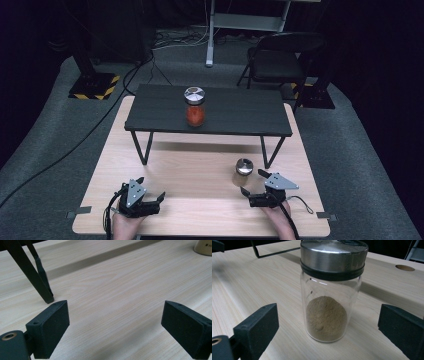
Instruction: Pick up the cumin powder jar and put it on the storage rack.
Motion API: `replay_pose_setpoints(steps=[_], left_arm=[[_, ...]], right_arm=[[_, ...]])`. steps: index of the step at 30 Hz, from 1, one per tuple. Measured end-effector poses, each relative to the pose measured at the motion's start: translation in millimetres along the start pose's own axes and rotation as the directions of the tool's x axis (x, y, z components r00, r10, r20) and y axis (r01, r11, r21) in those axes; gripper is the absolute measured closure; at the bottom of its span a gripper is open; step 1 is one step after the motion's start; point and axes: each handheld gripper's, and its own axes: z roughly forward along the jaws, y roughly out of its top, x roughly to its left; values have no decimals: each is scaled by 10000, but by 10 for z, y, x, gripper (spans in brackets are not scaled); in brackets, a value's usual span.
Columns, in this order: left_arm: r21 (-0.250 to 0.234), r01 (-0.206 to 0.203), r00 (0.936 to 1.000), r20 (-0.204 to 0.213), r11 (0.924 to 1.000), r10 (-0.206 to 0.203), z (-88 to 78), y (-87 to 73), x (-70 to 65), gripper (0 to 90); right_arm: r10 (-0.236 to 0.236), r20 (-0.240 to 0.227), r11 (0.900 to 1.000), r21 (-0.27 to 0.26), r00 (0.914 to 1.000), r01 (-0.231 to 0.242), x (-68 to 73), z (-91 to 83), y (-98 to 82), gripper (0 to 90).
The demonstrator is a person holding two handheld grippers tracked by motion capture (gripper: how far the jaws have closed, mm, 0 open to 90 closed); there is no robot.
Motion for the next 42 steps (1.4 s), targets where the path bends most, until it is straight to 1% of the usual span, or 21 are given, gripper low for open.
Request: replay_pose_setpoints(steps=[4, 15, 21, 27, 32, 34, 36, 39, 42], left_arm=[[-1, -3, 10000, 0, 10000, 3, 1, 0, -1, 78], [-4, 19, 10000, 15, 10000, -19, 2, 0, 1, 79], [-9, 28, 10000, 31, 10000, -28, 3, 0, 3, 79], [-7, 25, 10000, 40, 10000, -25, 4, 1, 3, 79], [4, 15, 10000, 54, 10000, -15, 4, 3, 5, 78], [-5, 9, 10000, 52, 10000, -9, 4, 2, 4, 79], [3, 17, 10000, 58, 10000, -17, 4, 3, 5, 79], [16, 15, 10000, 66, 10000, -15, 5, 5, 9, 79], [4, 23, 10000, 69, 10000, -23, 5, 3, 7, 79]], right_arm=[[27, -109, 9998, 198, 9999, -25, -38, 61, 51, 36], [63, -132, 9980, 625, 9999, -54, -79, 199, 162, 40], [-112, -244, 9964, 839, 9996, 132, -93, 279, 221, 57], [-153, -336, 9942, 1062, 9993, 188, -106, 349, 277, 77], [-82, -426, 9934, 1140, 9991, 130, -131, 393, 303, 121], [128, -427, 9908, 1348, 9990, -69, -150, 424, 340, 146], [238, -441, 9909, 1335, 9987, -177, -169, 438, 343, 196], [143, -553, 9919, 1271, 9984, -72, -178, 444, 338, 282], [12, -577, 9922, 1248, 9983, 60, -164, 445, 337, 298]])
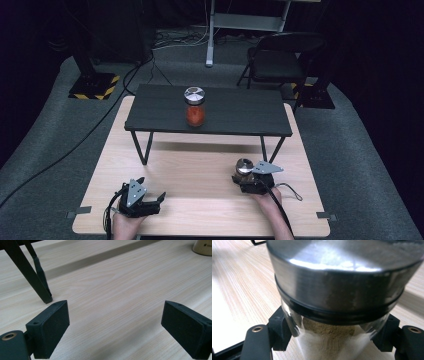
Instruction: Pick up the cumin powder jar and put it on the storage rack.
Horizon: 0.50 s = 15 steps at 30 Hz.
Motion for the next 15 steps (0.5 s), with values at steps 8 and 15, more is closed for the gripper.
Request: replay_pose_setpoints(steps=[8, 15], left_arm=[[2, -4, 10000, 9, 10000, 4, 0, 1, 2, 79], [8, -48, 10000, 11, 10000, 48, -1, 2, 1, 79]], right_arm=[[-170, 204, 9998, -67, 9996, 171, 59, -9, -14, 302], [-34, 294, 10000, 0, 9996, 34, 104, -86, -38, 303]])
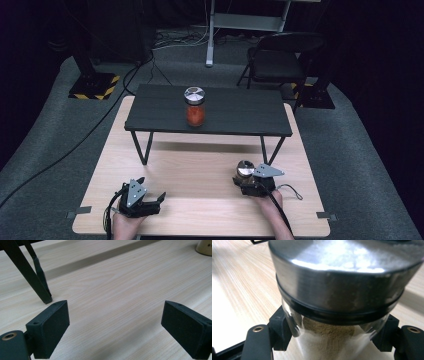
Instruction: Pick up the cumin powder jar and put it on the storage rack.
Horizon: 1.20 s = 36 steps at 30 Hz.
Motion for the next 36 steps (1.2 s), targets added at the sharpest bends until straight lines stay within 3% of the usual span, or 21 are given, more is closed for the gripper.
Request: replay_pose_setpoints(steps=[9, 18, 25, 36], left_arm=[[22, -19, 10000, -1, 10000, 19, 1, 4, 1, 79], [19, -23, 10000, 6, 10000, 23, 0, 3, 0, 79], [27, -25, 10000, 20, 10000, 25, 1, 5, 2, 80], [33, -8, 10000, 51, 10000, 8, 3, 6, 8, 80]], right_arm=[[258, 57, 9997, 26, 9996, -259, 10, -195, 81, 303], [200, 46, 9997, -126, 9998, -200, 34, -383, 275, 303], [5, -3, 9983, -576, 10000, -5, 91, -521, 434, 303], [-101, 114, 9963, -858, 9999, 110, 107, -627, 699, 303]])
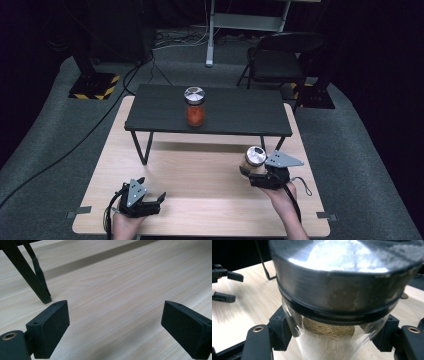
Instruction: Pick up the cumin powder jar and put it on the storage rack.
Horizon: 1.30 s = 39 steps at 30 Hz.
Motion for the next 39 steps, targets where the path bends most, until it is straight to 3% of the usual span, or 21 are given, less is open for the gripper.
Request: replay_pose_setpoints(steps=[28, 35, 39], left_arm=[[17, 77, 9999, 85, 10000, -77, -1, 2, 23, 80], [34, 86, 9999, 104, 10000, -87, 1, 5, 27, 80], [12, 88, 9999, 96, 10000, -88, 4, 3, 23, 80]], right_arm=[[-266, 220, 9974, -657, 9994, 280, -116, -84, 819, 303], [-40, 309, 9965, -838, 9995, 66, -180, -63, 957, 303], [194, 609, 9971, -749, 9980, -148, -230, -5, 1067, 303]])
